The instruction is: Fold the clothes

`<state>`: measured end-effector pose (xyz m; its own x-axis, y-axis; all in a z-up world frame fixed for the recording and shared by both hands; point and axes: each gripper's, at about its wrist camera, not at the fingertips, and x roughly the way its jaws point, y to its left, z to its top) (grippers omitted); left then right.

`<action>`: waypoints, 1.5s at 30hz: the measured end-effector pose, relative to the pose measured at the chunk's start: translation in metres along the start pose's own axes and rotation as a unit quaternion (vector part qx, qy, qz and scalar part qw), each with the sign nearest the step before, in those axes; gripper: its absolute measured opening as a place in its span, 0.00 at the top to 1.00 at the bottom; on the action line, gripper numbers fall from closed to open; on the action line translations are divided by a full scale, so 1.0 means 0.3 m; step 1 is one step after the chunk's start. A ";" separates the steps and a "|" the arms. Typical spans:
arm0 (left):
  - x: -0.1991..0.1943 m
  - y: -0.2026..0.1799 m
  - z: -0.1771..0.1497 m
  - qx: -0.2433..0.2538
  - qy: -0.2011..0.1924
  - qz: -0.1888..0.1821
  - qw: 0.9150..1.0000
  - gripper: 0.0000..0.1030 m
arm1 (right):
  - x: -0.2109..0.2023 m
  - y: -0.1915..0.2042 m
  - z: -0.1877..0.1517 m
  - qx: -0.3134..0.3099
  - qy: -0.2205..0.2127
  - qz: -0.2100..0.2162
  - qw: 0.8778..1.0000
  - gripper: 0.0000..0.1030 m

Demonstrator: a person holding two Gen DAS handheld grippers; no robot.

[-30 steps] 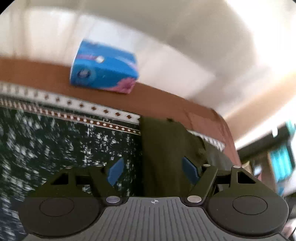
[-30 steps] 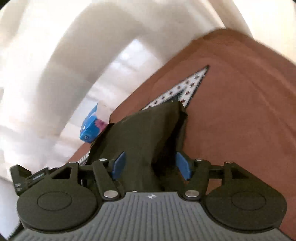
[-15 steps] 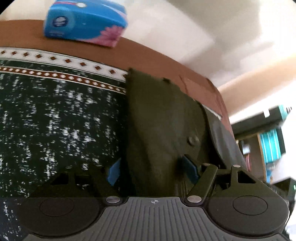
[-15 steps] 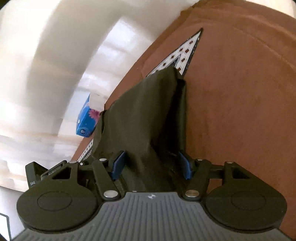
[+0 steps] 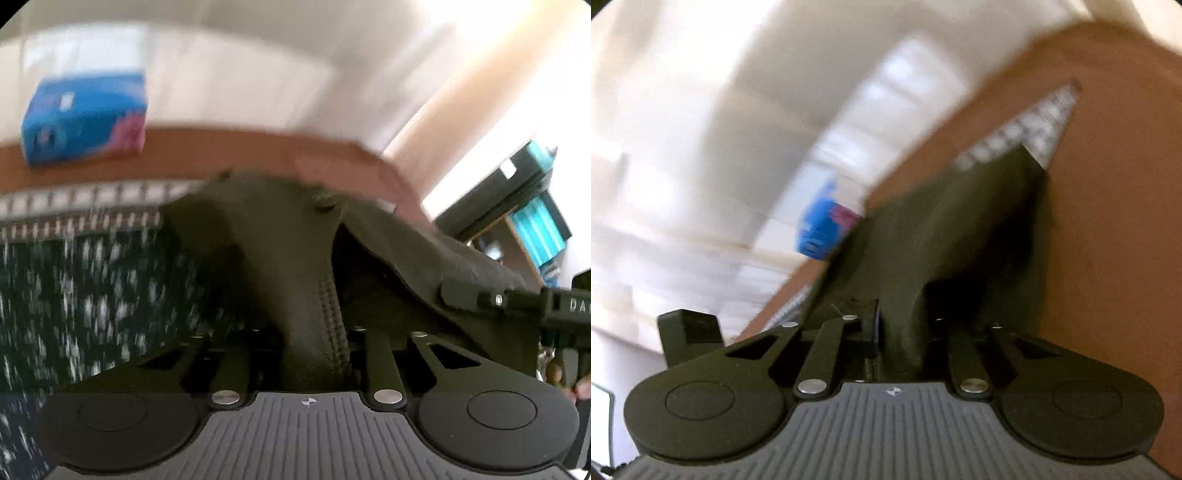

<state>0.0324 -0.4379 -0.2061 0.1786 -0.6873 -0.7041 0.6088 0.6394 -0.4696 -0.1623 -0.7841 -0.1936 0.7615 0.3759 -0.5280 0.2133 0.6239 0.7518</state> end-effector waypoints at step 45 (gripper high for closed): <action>0.211 0.231 0.110 -0.217 0.006 -0.045 0.975 0.42 | 0.131 -0.258 0.019 0.114 -0.004 -0.040 0.993 0.40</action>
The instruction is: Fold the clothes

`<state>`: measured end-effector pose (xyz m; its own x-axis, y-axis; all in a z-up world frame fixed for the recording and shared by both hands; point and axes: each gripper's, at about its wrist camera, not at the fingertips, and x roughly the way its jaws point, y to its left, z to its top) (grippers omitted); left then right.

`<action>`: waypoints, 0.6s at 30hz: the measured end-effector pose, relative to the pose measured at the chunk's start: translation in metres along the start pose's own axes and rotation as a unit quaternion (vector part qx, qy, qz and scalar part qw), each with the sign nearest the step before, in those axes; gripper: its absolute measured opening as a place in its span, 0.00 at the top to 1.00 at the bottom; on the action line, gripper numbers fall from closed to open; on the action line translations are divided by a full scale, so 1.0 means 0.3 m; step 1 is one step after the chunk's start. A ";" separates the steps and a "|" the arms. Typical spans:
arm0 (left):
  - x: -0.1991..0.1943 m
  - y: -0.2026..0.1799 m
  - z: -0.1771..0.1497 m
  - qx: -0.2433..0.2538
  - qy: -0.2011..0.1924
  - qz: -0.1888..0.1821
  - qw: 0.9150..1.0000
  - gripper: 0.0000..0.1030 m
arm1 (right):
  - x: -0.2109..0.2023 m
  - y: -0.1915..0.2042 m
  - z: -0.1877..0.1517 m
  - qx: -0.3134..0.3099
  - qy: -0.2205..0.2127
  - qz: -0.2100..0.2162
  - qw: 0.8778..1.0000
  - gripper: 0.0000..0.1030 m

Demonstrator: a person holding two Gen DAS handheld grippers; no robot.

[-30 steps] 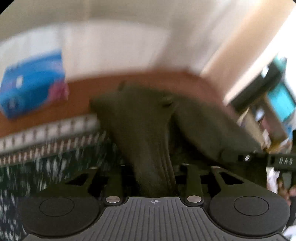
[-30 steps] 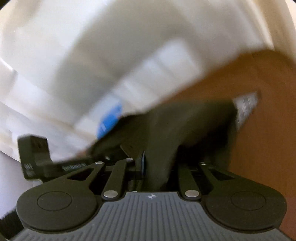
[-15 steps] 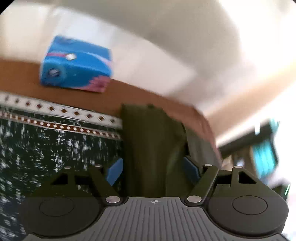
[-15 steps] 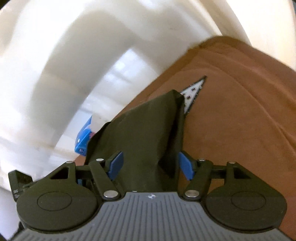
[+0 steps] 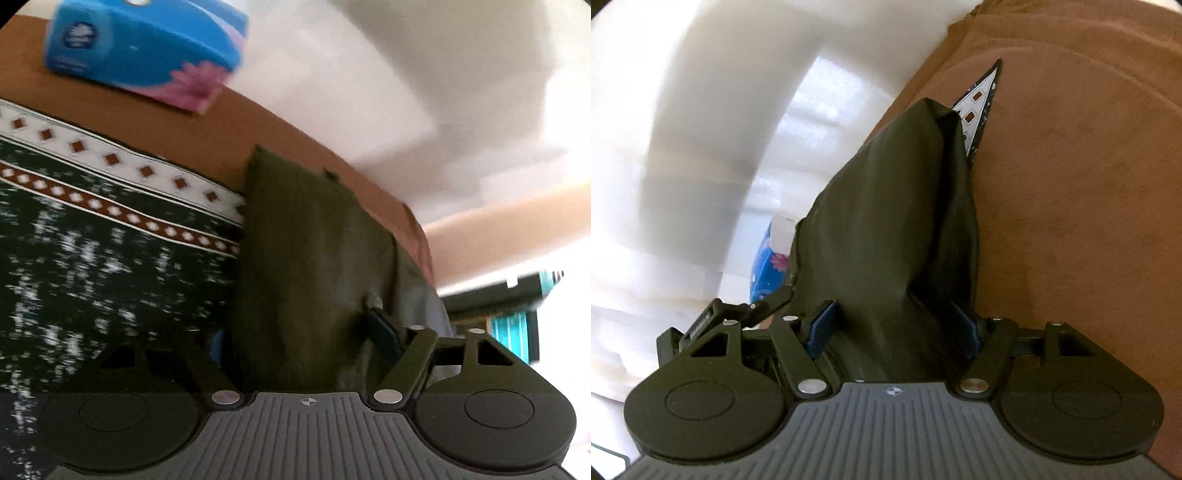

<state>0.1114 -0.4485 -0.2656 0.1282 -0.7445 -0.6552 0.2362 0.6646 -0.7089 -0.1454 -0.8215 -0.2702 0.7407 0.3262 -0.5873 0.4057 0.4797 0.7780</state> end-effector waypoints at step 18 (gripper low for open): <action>0.039 -0.315 0.137 0.161 -0.097 0.007 0.982 0.85 | -0.046 0.313 0.195 -0.247 -0.061 0.030 0.967 0.83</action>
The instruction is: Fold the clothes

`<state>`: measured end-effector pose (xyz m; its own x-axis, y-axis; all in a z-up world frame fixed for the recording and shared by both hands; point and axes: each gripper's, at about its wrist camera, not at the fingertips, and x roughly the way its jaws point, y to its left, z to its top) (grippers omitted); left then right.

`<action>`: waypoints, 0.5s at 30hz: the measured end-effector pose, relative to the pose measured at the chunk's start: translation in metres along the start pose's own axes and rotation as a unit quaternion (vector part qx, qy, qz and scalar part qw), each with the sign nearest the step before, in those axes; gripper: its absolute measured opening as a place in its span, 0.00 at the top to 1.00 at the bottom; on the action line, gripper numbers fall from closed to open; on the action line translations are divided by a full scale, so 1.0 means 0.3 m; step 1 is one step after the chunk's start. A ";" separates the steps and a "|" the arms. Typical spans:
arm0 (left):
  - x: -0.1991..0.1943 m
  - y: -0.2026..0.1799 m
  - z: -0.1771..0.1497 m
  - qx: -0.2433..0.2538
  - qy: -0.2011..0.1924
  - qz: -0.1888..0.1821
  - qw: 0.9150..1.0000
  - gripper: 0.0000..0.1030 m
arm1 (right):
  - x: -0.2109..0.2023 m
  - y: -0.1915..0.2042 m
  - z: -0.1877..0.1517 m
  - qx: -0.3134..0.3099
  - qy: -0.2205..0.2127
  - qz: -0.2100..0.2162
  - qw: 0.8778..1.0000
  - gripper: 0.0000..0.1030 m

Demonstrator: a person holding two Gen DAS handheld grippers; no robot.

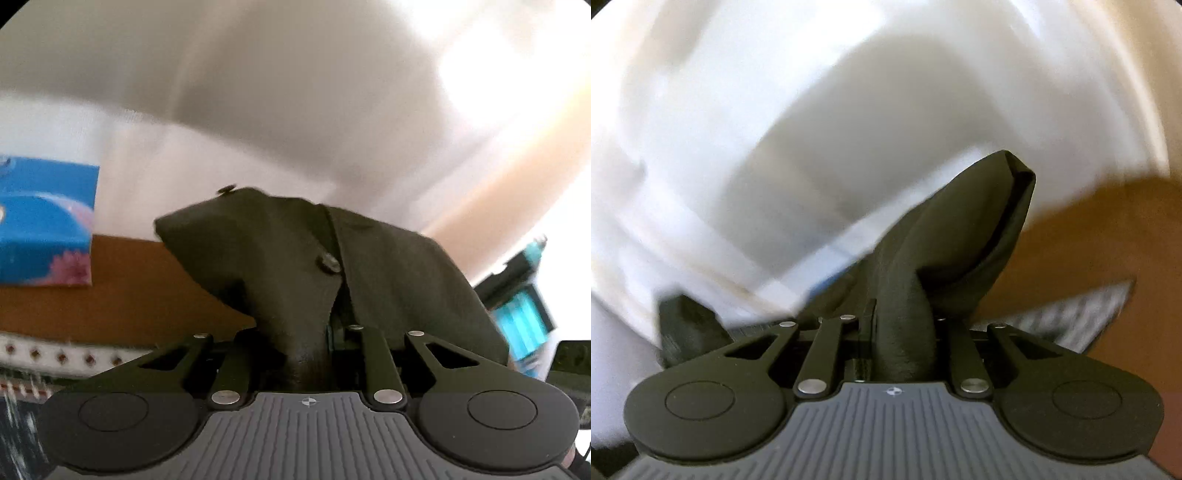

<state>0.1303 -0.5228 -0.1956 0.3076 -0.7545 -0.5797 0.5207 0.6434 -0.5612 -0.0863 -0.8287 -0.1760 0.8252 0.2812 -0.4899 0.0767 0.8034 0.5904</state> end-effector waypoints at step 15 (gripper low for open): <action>-0.081 -0.030 -0.067 0.074 -0.031 0.072 0.994 0.33 | 0.065 -0.029 -0.023 -0.045 -0.045 -0.150 0.987 0.43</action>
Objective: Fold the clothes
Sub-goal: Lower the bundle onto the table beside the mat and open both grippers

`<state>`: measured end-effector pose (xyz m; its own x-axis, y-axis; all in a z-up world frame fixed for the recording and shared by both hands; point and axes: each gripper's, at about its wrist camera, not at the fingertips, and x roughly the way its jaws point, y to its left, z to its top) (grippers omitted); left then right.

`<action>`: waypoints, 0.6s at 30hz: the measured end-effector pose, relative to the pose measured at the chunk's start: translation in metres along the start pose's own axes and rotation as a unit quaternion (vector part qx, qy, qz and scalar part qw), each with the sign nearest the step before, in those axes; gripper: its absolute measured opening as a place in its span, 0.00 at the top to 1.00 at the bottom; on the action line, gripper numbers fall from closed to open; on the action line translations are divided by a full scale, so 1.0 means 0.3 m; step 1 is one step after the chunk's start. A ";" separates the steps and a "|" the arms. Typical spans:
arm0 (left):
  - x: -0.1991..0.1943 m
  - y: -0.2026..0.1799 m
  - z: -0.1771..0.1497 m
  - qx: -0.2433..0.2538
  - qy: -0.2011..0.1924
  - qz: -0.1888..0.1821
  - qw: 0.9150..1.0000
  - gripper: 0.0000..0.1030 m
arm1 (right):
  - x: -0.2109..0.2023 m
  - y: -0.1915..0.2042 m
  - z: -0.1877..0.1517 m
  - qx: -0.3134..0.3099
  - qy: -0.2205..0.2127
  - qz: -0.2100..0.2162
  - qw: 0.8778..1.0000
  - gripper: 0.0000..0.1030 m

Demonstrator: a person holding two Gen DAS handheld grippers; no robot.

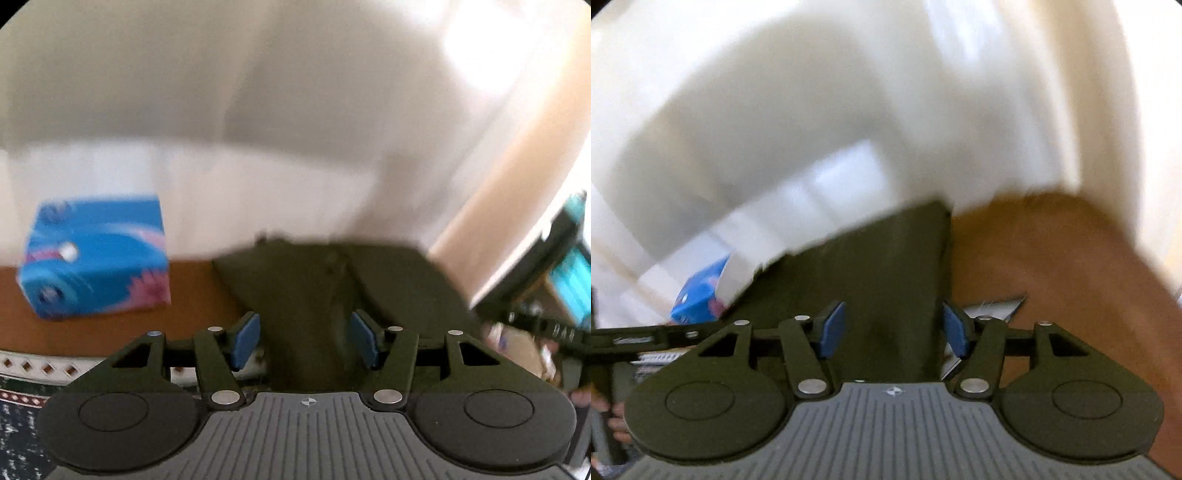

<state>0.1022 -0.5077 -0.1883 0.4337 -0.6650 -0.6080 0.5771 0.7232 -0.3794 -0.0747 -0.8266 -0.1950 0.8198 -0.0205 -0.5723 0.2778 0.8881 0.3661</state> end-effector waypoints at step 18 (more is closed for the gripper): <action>0.158 -0.198 -0.208 0.155 0.014 0.074 0.985 0.26 | 0.197 0.117 -0.181 -0.121 0.024 -0.050 0.991 0.64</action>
<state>0.0453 -0.5705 -0.2383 0.5121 -0.5485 -0.6610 0.6950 0.7168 -0.0563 -0.0437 -0.7717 -0.2557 0.7679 -0.0978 -0.6330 0.2242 0.9668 0.1226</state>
